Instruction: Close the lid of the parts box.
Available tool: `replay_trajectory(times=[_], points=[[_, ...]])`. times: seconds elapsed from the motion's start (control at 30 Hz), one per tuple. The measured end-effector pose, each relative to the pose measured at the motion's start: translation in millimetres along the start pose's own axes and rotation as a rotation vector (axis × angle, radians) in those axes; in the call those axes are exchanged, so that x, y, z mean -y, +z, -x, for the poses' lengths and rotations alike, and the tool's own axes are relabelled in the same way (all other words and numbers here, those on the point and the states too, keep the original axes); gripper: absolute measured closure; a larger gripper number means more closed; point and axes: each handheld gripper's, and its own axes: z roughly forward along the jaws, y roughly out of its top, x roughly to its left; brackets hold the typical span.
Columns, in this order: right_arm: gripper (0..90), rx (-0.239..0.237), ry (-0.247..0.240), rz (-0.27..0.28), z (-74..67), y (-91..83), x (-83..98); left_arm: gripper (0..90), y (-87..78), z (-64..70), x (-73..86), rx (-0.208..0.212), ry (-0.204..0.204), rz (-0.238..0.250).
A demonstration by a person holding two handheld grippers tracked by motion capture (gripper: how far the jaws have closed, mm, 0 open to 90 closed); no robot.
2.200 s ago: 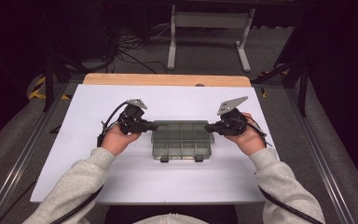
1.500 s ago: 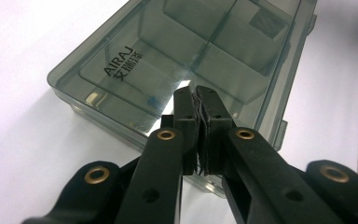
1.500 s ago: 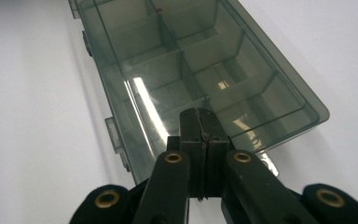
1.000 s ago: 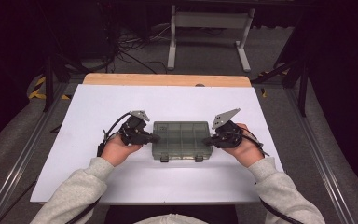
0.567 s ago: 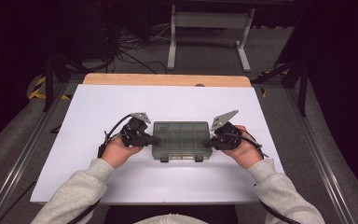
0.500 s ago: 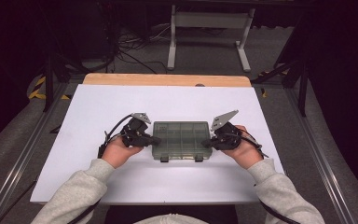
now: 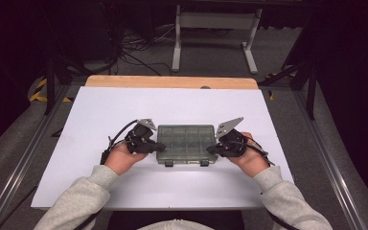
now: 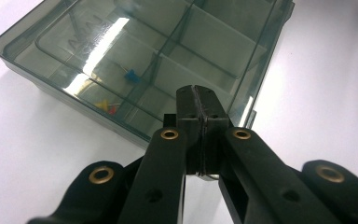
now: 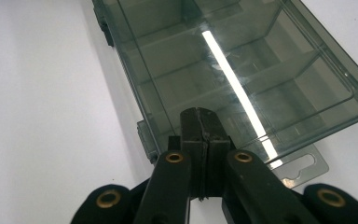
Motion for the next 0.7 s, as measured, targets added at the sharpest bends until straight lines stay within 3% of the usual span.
replay_trajectory(times=[0.13, 0.3, 0.4, 0.5, 0.7], points=[[90.0, -0.010, 0.019, 0.012, 1.5, -0.2, 1.5, 89.4, -0.5, -0.6, 1.7, 0.011, -0.022, 0.007], [90.0, -0.003, 0.017, 0.015, 1.2, -0.6, 1.0, 87.6, -0.6, -0.3, 1.6, 0.010, -0.002, 0.018], [89.0, -0.004, 0.019, 0.044, 0.2, -2.9, 0.4, 84.0, -1.1, 1.4, 2.2, 0.010, 0.000, 0.024], [82.4, 0.005, 0.020, 0.076, -1.1, -7.2, -0.5, 78.5, -5.4, 3.3, 2.8, 0.015, 0.001, 0.049], [62.6, 0.024, 0.034, 0.190, -3.9, -20.0, 0.6, 61.8, -19.3, 6.1, 4.5, 0.021, 0.017, 0.112]])
